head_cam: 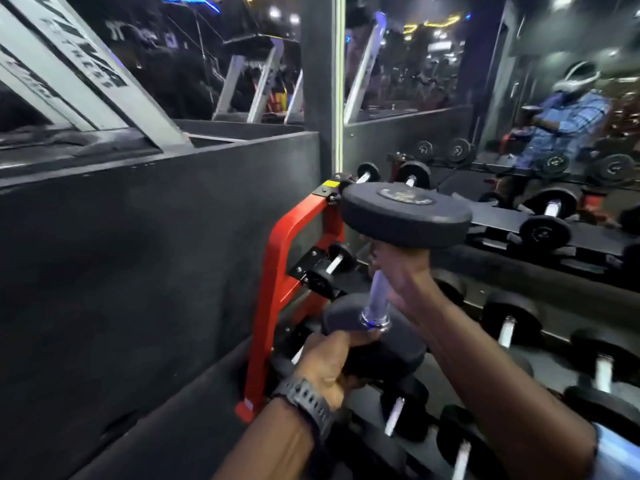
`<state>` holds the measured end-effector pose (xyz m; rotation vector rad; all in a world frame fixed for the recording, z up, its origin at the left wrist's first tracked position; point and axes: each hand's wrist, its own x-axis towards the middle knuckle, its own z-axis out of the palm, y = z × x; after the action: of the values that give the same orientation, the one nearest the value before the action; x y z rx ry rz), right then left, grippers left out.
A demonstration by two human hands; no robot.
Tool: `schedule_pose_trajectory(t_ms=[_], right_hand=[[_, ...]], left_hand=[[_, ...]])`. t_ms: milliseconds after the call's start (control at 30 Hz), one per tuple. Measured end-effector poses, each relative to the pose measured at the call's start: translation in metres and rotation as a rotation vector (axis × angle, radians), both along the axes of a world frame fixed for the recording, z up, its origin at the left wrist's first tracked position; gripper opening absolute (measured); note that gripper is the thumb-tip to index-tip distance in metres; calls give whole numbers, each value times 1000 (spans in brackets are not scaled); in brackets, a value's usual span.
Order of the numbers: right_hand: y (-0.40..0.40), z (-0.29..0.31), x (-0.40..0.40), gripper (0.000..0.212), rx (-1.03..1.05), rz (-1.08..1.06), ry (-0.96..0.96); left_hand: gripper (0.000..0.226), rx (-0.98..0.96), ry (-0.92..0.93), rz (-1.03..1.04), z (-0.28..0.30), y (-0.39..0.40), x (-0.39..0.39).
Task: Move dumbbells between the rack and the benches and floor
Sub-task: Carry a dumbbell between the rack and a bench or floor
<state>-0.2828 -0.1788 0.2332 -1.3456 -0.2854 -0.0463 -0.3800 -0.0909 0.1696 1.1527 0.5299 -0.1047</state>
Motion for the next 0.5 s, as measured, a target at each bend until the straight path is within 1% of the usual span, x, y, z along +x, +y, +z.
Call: schedule_pose_trajectory(t_ms=[67, 167, 233, 267, 367, 400, 500], right_hand=[[21, -9, 40, 19, -22, 7, 34], [61, -26, 115, 23, 33, -140, 53], [80, -42, 163, 24, 3, -173, 93], [88, -50, 185, 21, -14, -191, 136], [105, -74, 241, 11, -6, -223, 280], [108, -81, 257, 10, 4, -226, 310], [116, -107, 309, 8, -20, -328, 407]], left_hand=[[28, 4, 19, -7, -5, 20, 37], [27, -23, 29, -15, -21, 50, 104], [31, -32, 40, -17, -32, 69, 144], [31, -37, 51, -33, -37, 79, 164], [17, -70, 94, -89, -58, 103, 222], [15, -77, 115, -100, -62, 107, 238], [28, -91, 196, -148, -83, 120, 293]])
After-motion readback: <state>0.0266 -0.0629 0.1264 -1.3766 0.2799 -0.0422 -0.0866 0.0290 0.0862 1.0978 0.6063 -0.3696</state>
